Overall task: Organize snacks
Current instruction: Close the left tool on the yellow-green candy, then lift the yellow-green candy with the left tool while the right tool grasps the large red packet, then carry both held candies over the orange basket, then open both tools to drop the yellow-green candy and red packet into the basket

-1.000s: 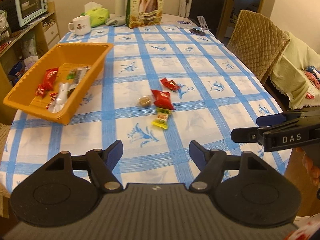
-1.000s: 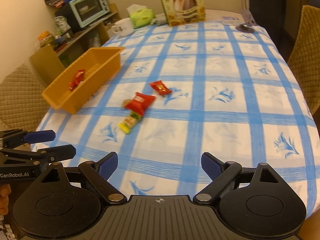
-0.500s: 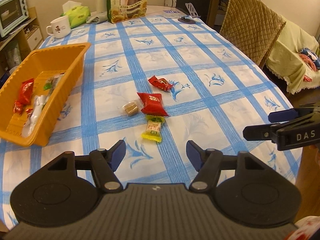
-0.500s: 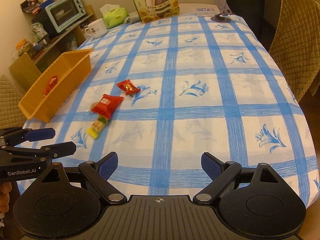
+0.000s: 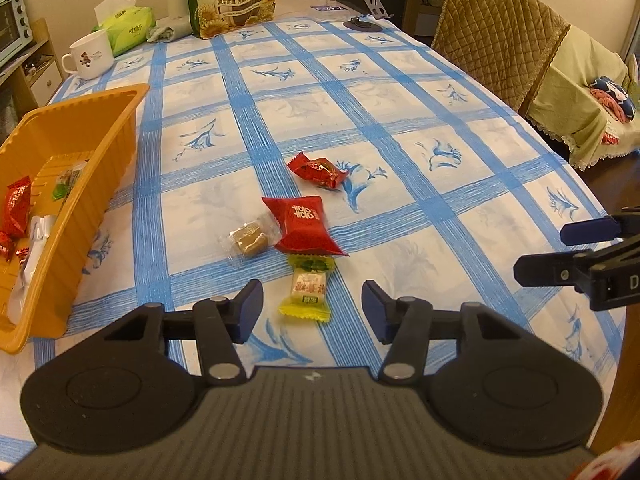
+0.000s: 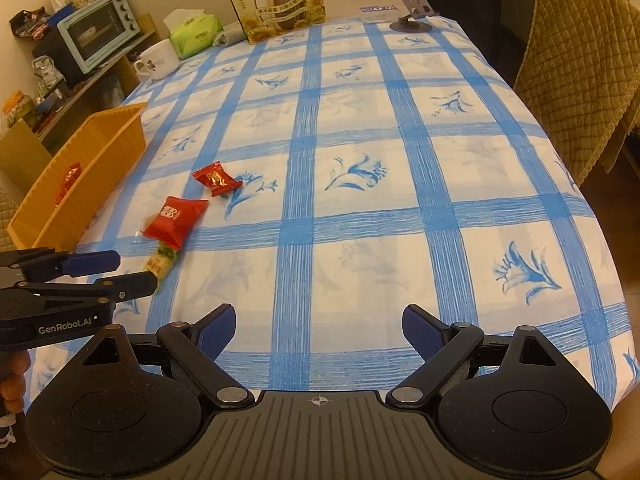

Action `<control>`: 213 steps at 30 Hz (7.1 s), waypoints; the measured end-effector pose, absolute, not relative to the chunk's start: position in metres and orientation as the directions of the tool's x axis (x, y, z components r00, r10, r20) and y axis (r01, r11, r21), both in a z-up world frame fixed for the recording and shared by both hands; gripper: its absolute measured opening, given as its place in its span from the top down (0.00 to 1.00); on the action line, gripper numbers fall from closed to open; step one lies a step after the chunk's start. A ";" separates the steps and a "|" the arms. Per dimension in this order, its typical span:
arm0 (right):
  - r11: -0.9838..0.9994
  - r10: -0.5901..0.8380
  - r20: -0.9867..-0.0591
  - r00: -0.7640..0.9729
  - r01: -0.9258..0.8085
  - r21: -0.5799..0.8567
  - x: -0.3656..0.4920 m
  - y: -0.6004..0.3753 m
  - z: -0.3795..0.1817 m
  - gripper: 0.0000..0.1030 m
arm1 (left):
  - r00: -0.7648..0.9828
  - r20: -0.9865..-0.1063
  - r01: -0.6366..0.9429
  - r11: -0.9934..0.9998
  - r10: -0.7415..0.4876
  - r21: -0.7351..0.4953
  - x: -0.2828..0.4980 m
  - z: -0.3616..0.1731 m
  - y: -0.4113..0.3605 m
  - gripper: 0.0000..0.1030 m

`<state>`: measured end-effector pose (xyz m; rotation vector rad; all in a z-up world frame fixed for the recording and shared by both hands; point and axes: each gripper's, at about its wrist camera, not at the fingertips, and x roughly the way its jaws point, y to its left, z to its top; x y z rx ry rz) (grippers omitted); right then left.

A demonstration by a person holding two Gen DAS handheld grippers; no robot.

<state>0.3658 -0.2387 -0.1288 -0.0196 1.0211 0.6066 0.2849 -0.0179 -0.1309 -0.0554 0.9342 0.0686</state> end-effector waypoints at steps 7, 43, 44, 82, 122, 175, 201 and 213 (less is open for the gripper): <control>0.846 0.456 -0.804 0.382 -0.466 0.258 0.369 -0.239 -0.129 0.13 | 0.582 -0.813 -0.066 0.998 0.026 -0.016 0.297 -0.140 -0.014 0.56; 0.712 0.596 -0.739 0.314 -0.633 0.304 0.380 -0.150 -0.122 0.13 | 0.585 -0.803 -0.230 0.973 0.114 -0.029 0.256 -0.125 0.045 0.83; 0.702 0.605 -0.734 0.310 -0.643 0.307 0.381 -0.143 -0.122 0.13 | 0.586 -0.802 -0.235 0.972 0.117 -0.030 0.255 -0.124 0.047 0.83; 0.676 0.617 -0.748 0.244 -0.651 0.345 0.382 -0.114 -0.121 0.75 | 0.634 -0.763 -0.263 0.963 0.125 -0.062 0.220 -0.087 0.063 0.83; 0.439 0.752 -0.643 0.143 -0.836 0.328 0.313 0.040 -0.045 0.75 | 0.698 -0.644 -0.418 0.908 0.314 -0.011 0.158 -0.018 0.197 0.83; 0.543 0.689 -0.696 0.203 -0.781 0.309 0.371 0.129 -0.081 0.75 | 0.638 -0.740 -0.364 0.930 0.211 -0.049 0.237 -0.071 0.274 0.82; 0.550 0.722 -0.651 0.236 -0.766 0.332 0.390 0.159 -0.089 0.42 | 0.635 -0.736 -0.403 0.914 0.235 -0.056 0.238 -0.068 0.283 0.71; 0.567 0.716 -0.657 0.237 -0.746 0.349 0.382 0.125 -0.085 0.24 | 0.642 -0.727 -0.410 0.910 0.242 -0.059 0.222 -0.056 0.268 0.44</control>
